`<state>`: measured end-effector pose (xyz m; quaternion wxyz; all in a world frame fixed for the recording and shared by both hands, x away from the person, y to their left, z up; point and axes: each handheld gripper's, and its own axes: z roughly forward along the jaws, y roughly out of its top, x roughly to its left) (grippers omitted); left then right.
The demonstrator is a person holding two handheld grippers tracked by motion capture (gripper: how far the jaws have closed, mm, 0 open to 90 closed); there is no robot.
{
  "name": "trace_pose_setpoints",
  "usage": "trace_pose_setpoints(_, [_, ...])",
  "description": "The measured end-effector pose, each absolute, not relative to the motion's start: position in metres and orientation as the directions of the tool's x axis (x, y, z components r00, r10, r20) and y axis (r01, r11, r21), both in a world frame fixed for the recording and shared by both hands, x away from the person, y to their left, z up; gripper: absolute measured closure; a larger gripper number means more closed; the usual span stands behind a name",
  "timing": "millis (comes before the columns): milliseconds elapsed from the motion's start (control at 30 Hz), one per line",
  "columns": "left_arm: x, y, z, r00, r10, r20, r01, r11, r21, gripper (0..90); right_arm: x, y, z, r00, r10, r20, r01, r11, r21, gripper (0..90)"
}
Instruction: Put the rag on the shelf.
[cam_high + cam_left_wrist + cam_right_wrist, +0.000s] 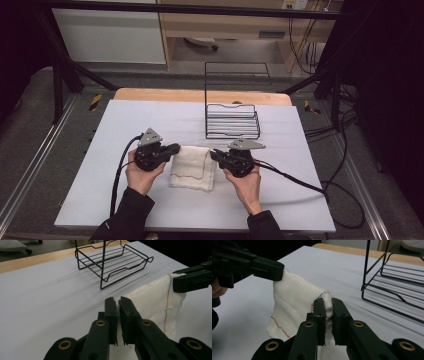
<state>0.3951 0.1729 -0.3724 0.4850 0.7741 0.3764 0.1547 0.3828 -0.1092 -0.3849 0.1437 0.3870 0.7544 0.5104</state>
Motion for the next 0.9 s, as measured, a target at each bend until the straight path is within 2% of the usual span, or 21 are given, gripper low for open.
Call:
trace_pose_setpoints(400, [0.382, 0.169, -0.356, 0.656, 0.744, -0.127, 0.357, -0.158, 0.921, 84.5, 0.374, -0.116, -0.358, -0.674, 0.731, 0.108, 0.336, 0.173, 0.926, 83.1])
trace_pose_setpoints(900, [0.378, 0.162, -0.343, 0.664, 0.736, -0.133, 0.293, -0.093, 0.951, 84.5, 0.366, -0.125, -0.339, -0.675, 0.735, 0.063, 0.256, 0.153, 0.955, 83.2])
